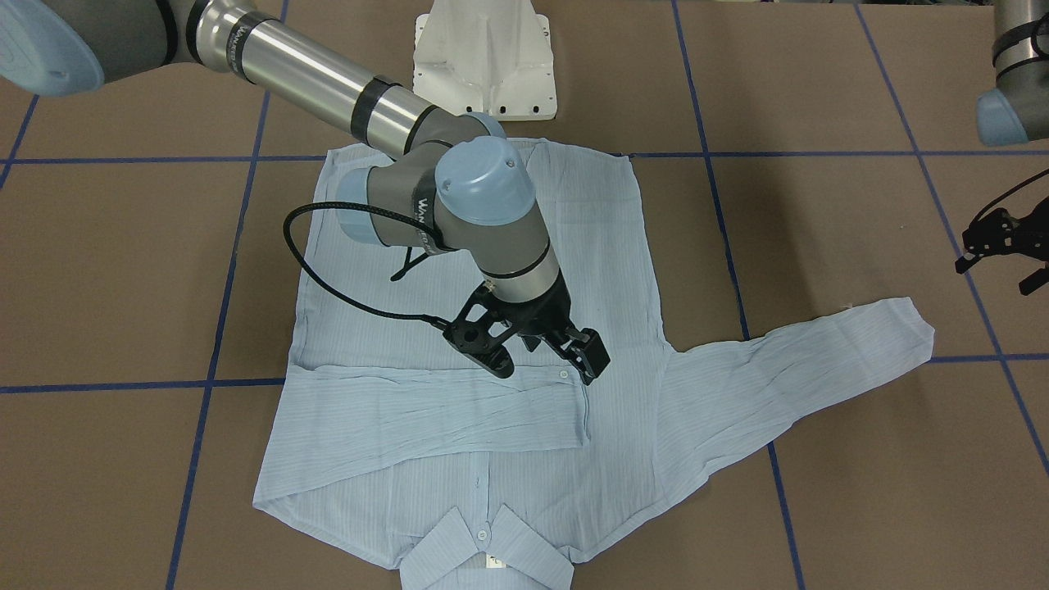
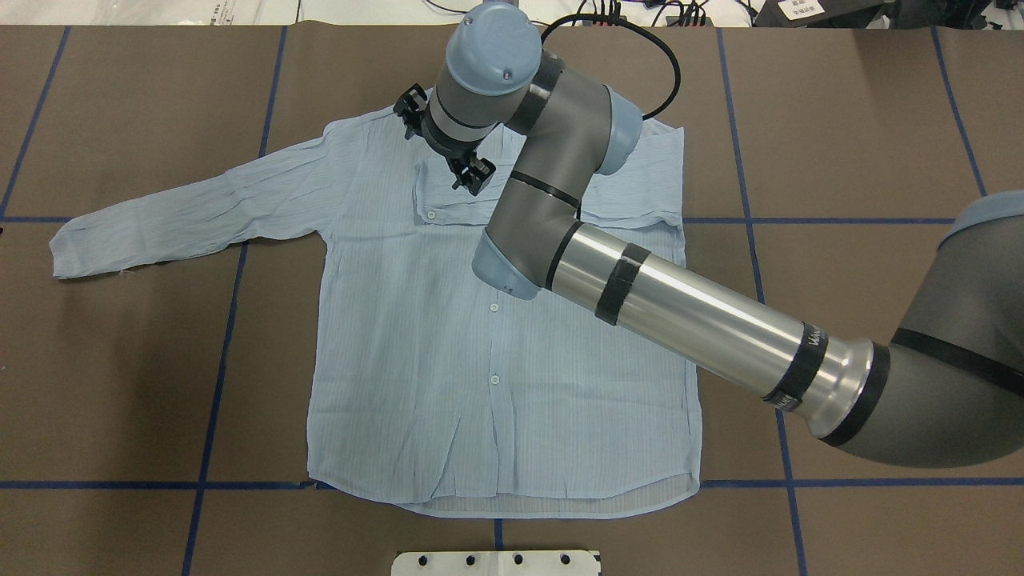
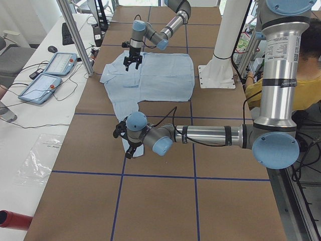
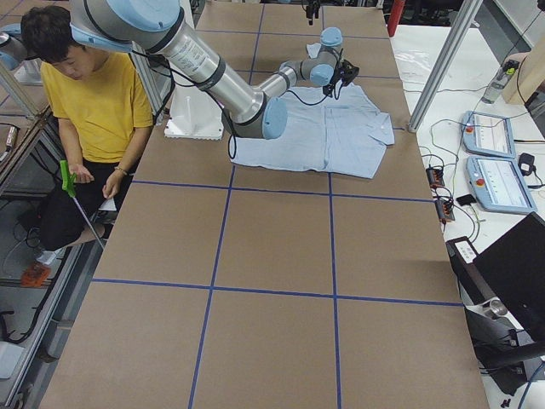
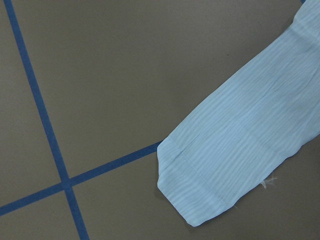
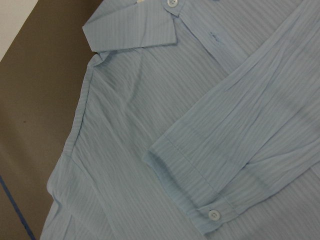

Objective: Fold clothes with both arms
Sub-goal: 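Carry the grasped sleeve with the right gripper across the shirt chest, then release the sleeve and raise the right gripper while the left gripper reaches the other cuff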

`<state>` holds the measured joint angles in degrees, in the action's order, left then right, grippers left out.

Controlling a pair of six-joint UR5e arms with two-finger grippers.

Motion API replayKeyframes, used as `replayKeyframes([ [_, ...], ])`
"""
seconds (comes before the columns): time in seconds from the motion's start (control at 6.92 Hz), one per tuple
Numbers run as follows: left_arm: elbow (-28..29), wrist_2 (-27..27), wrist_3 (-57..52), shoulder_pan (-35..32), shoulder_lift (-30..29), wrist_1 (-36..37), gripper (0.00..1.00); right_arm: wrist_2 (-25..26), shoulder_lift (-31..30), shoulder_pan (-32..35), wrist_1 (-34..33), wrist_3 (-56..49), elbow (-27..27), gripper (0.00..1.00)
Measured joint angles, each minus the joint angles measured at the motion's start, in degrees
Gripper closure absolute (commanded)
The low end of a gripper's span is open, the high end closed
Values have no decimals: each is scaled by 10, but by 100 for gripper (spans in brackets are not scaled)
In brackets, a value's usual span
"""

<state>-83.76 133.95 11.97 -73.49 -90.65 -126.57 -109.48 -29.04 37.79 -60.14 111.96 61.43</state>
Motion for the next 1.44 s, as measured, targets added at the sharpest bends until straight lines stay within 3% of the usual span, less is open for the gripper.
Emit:
replayKeyframes([
  [0.29,91,3,12,4,-48,-11,13,-22,-68,9,-3,-7,93,0],
  [0.58,129,5,45,9,-84,-10,22,-66,-162,45,-4,-53,192,0],
  [0.87,151,27,83,30,-104,-12,26,-99,-212,80,-4,-116,222,0],
  [1.44,178,56,91,40,-110,-15,31,-111,-244,93,-2,-167,231,0],
])
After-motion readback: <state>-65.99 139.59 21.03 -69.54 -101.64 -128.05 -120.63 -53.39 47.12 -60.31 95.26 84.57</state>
